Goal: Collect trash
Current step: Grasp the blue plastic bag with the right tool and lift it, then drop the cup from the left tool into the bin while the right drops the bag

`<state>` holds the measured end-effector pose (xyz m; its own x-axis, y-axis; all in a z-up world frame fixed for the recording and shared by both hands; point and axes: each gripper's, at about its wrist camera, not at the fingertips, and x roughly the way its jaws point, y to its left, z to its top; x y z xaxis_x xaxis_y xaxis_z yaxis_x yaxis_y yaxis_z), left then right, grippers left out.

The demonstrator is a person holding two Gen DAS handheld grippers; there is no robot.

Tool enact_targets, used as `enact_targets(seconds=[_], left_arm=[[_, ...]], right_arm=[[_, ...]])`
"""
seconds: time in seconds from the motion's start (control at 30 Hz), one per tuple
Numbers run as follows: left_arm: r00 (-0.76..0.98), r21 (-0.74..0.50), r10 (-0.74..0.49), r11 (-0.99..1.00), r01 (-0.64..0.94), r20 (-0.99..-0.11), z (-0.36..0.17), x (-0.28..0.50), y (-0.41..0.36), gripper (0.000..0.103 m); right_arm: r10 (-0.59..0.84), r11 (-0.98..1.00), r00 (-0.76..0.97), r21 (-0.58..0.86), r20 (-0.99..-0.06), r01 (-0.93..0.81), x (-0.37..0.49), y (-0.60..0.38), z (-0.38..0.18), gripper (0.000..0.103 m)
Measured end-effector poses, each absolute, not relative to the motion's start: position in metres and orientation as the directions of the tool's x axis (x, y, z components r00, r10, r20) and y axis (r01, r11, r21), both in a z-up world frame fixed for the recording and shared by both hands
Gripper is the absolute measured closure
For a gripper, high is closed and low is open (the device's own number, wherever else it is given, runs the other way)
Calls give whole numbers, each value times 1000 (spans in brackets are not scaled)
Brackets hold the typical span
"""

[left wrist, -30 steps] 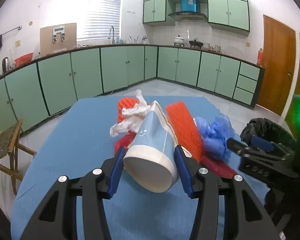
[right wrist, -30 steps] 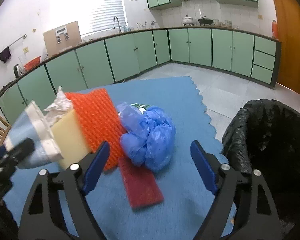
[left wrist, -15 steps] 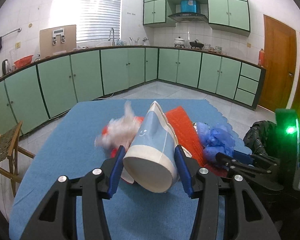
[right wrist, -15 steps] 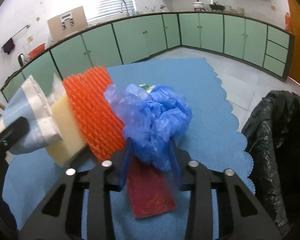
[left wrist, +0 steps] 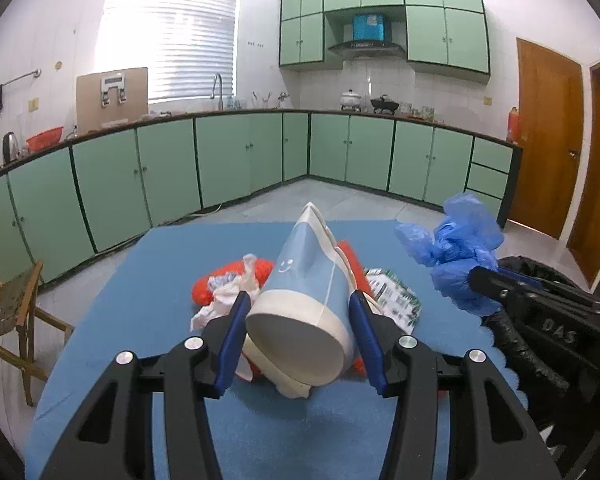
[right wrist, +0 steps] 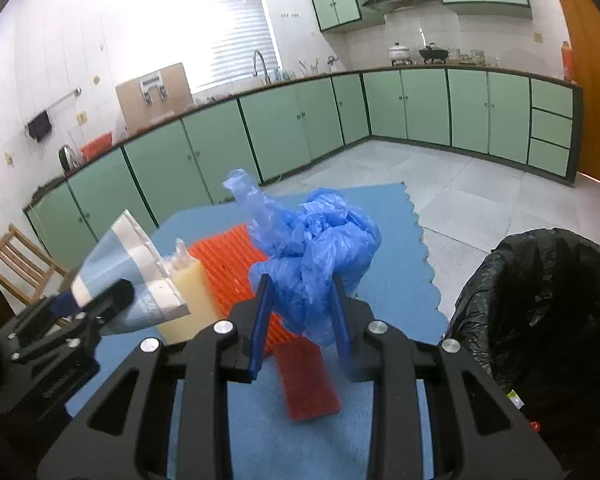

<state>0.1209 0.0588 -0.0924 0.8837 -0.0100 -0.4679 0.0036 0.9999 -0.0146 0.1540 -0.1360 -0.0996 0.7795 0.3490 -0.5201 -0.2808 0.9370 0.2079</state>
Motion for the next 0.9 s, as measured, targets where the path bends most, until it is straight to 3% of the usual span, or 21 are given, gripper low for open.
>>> enact_targets(seconds=[0.57,0.9], left_arm=[[908,-24,-95,995,93,-408,-59,106,18,53],[871,-48,-246,967,250,-425,-62,130,-61,52]], right_arm=[[333,942,853,177,-401,-284,100,-171,-44,77],[178,980,900,151,-398,-127,85,-249,-43,77]])
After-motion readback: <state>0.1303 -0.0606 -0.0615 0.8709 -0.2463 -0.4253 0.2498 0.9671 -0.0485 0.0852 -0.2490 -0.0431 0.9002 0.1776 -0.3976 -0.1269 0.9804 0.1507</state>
